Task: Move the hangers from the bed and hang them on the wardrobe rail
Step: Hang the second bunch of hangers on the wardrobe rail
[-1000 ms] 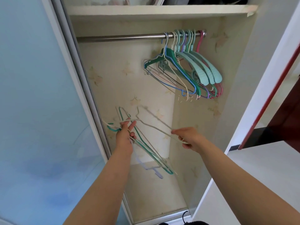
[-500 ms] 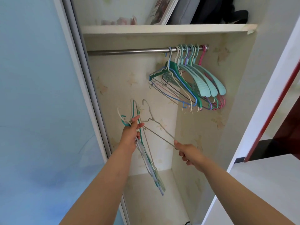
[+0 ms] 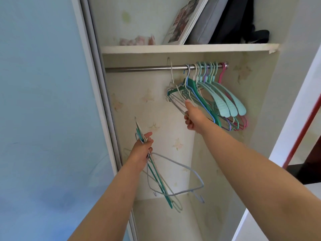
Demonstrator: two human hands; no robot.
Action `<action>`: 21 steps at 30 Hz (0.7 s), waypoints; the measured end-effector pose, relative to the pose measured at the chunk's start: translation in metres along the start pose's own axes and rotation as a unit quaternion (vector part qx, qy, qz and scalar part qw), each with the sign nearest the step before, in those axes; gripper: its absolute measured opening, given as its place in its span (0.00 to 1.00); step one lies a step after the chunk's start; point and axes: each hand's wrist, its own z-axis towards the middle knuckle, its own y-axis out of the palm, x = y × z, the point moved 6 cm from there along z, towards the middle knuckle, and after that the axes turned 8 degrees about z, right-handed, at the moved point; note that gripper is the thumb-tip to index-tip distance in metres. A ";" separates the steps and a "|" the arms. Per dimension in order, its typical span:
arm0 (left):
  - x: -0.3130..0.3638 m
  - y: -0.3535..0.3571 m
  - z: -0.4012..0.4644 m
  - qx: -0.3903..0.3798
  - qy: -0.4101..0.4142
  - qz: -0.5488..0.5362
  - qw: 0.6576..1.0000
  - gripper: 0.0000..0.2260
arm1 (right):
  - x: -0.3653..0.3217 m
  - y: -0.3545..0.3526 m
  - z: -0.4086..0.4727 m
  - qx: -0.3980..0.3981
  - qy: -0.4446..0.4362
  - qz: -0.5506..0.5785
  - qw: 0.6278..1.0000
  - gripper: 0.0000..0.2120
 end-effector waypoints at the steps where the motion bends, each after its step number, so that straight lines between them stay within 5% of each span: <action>1: 0.001 0.000 -0.001 0.000 0.003 -0.010 1.000 0.11 | 0.000 0.000 0.005 -0.006 0.018 0.008 1.000 0.22; 7: 0.008 0.000 -0.003 0.010 -0.006 -0.069 0.998 0.07 | 0.011 -0.018 0.018 0.053 0.045 0.045 0.997 0.20; 9: 0.005 0.000 -0.002 0.030 -0.005 -0.066 0.997 0.07 | 0.023 -0.024 0.018 0.066 0.063 0.045 0.995 0.27; 14: -0.010 0.005 0.000 0.076 -0.002 0.018 0.997 0.11 | 0.040 -0.025 -0.015 0.129 -0.026 -0.188 0.973 0.37; 16: -0.014 0.011 -0.001 0.060 0.002 0.038 0.997 0.14 | 0.058 -0.004 -0.036 0.008 -0.049 -0.228 0.972 0.27; 19: -0.020 0.021 -0.006 0.028 0.017 0.043 0.999 0.07 | 0.107 0.032 -0.081 -0.265 0.091 -0.226 0.933 0.24; 21: -0.025 0.027 -0.010 -0.002 0.015 0.012 1.000 0.04 | 0.127 0.036 -0.096 -0.318 0.134 -0.210 0.915 0.21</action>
